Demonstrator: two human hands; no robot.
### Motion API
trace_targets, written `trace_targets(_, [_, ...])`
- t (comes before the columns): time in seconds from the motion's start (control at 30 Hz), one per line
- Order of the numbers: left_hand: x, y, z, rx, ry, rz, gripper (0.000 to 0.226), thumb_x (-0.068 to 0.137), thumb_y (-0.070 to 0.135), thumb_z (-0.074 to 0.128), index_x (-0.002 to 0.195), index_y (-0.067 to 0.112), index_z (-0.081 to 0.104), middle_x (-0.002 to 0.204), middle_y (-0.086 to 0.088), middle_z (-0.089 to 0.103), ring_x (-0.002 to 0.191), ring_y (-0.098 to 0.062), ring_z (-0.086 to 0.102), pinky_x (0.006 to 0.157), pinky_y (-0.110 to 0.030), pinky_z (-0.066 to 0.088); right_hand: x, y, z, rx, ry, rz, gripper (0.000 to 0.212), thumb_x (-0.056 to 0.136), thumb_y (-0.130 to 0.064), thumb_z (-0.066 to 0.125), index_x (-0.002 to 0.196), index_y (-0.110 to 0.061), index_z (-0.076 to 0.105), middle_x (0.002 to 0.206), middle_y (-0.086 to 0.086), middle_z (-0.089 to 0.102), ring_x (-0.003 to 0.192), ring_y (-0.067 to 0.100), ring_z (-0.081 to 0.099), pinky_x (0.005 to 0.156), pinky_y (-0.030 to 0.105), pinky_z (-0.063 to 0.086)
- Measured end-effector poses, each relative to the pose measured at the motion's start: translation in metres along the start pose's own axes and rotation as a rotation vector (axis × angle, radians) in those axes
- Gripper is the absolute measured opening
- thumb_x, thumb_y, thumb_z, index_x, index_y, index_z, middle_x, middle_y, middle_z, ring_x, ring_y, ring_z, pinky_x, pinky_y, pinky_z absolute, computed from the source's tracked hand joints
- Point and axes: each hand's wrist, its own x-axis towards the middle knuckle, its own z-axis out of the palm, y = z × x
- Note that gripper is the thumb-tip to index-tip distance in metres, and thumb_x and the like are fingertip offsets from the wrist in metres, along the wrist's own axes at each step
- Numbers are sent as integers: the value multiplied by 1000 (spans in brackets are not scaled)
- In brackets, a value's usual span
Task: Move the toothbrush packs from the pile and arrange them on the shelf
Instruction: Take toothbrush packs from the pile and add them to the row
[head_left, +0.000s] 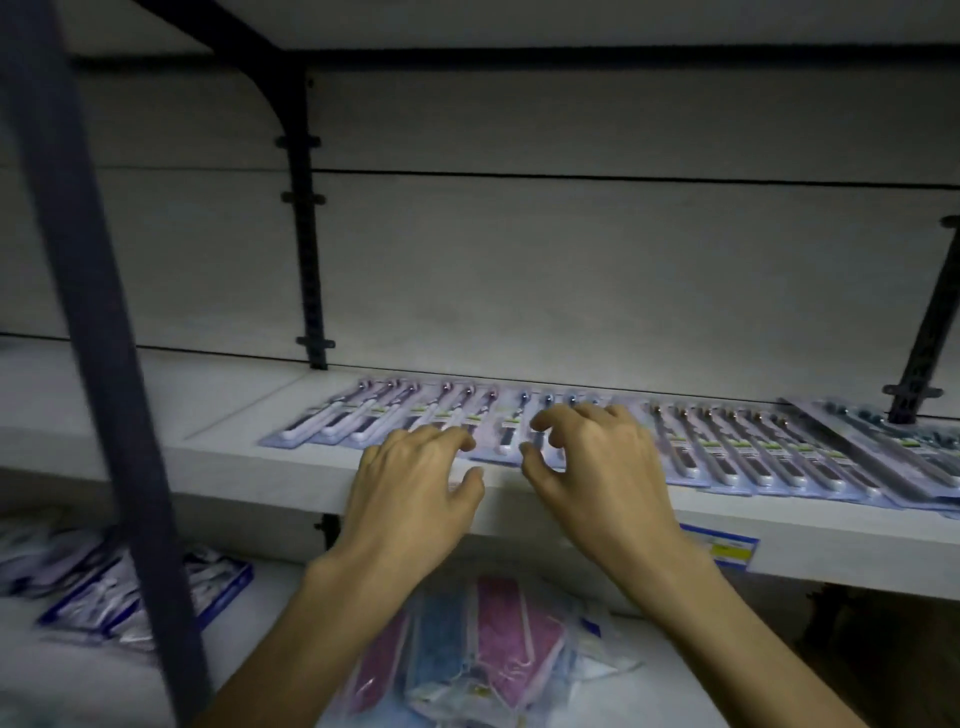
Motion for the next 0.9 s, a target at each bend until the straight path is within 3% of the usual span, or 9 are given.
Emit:
trace_targets(0.27, [-46,-123,-95,83,61,-121,32,90,38,52,120,30,57,115,10,62,109,-16,52,89,-30,38,-2,-154,29,120,-22,-132,25,76,-30,57,92,-16,70,75,5,68,74,33,59,64,39,49])
trace_targets(0.47, [-89,-222,-169,131,100,-165,27,89,37,57,113,26,61,109,6,65,104,-17,56,87,-31,43,-3,-278,49,236,-42,-223,28,88,-32,55,110,-17,64,97,6,68,97,32,56,77,38,47])
trace_targets(0.6, [-115,-285,-213,170,101,-210,27,89,35,57,113,24,63,110,3,66,103,-21,57,84,-33,46,-5,-356,70,305,-56,-261,28,91,-31,53,113,-17,62,100,7,66,99,31,54,78,36,44])
trace_targets(0.9, [-136,-392,-248,150,112,-282,25,88,32,58,109,21,64,105,3,67,98,-19,59,84,-38,49,4,-459,122,352,-89,-262,31,91,-31,53,118,-18,61,100,4,67,99,25,56,76,36,50])
